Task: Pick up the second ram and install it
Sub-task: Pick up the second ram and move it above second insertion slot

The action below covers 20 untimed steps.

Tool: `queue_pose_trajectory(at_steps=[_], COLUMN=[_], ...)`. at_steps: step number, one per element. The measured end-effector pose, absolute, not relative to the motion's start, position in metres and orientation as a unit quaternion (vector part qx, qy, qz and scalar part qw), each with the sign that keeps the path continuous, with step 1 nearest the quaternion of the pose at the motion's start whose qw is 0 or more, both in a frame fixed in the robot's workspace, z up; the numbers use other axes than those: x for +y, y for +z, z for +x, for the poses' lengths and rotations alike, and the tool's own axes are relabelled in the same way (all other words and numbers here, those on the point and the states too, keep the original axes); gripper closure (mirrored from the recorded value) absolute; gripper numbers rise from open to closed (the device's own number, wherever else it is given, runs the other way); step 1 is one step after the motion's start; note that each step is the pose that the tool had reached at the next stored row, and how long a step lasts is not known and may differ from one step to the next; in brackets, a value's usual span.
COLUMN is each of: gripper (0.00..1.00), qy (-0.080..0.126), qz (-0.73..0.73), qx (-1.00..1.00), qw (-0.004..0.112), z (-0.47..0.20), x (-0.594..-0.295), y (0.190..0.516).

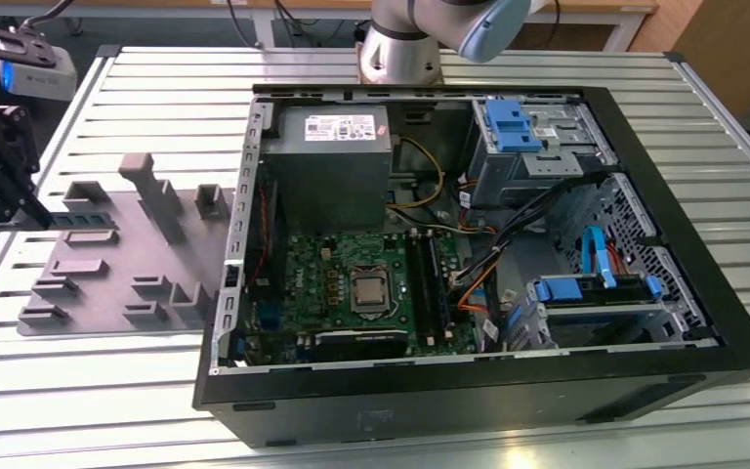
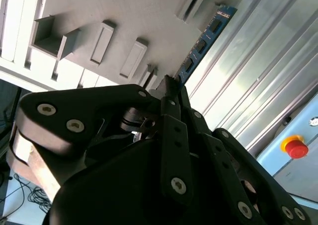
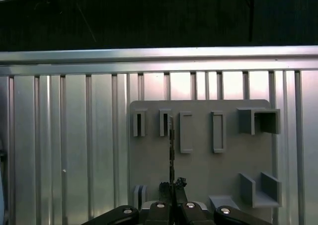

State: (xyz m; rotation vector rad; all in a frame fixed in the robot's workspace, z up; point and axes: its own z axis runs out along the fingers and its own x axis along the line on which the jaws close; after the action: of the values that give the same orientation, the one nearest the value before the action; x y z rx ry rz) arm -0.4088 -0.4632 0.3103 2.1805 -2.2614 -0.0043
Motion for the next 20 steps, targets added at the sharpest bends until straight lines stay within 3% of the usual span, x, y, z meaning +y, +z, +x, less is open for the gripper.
queue_pose_trajectory(at_steps=[20], gripper=[0.86], qy=[-0.001], qz=[0.694], qx=[-0.720], qw=[0.000], z=[-0.409], x=[-0.463], y=[0.322])
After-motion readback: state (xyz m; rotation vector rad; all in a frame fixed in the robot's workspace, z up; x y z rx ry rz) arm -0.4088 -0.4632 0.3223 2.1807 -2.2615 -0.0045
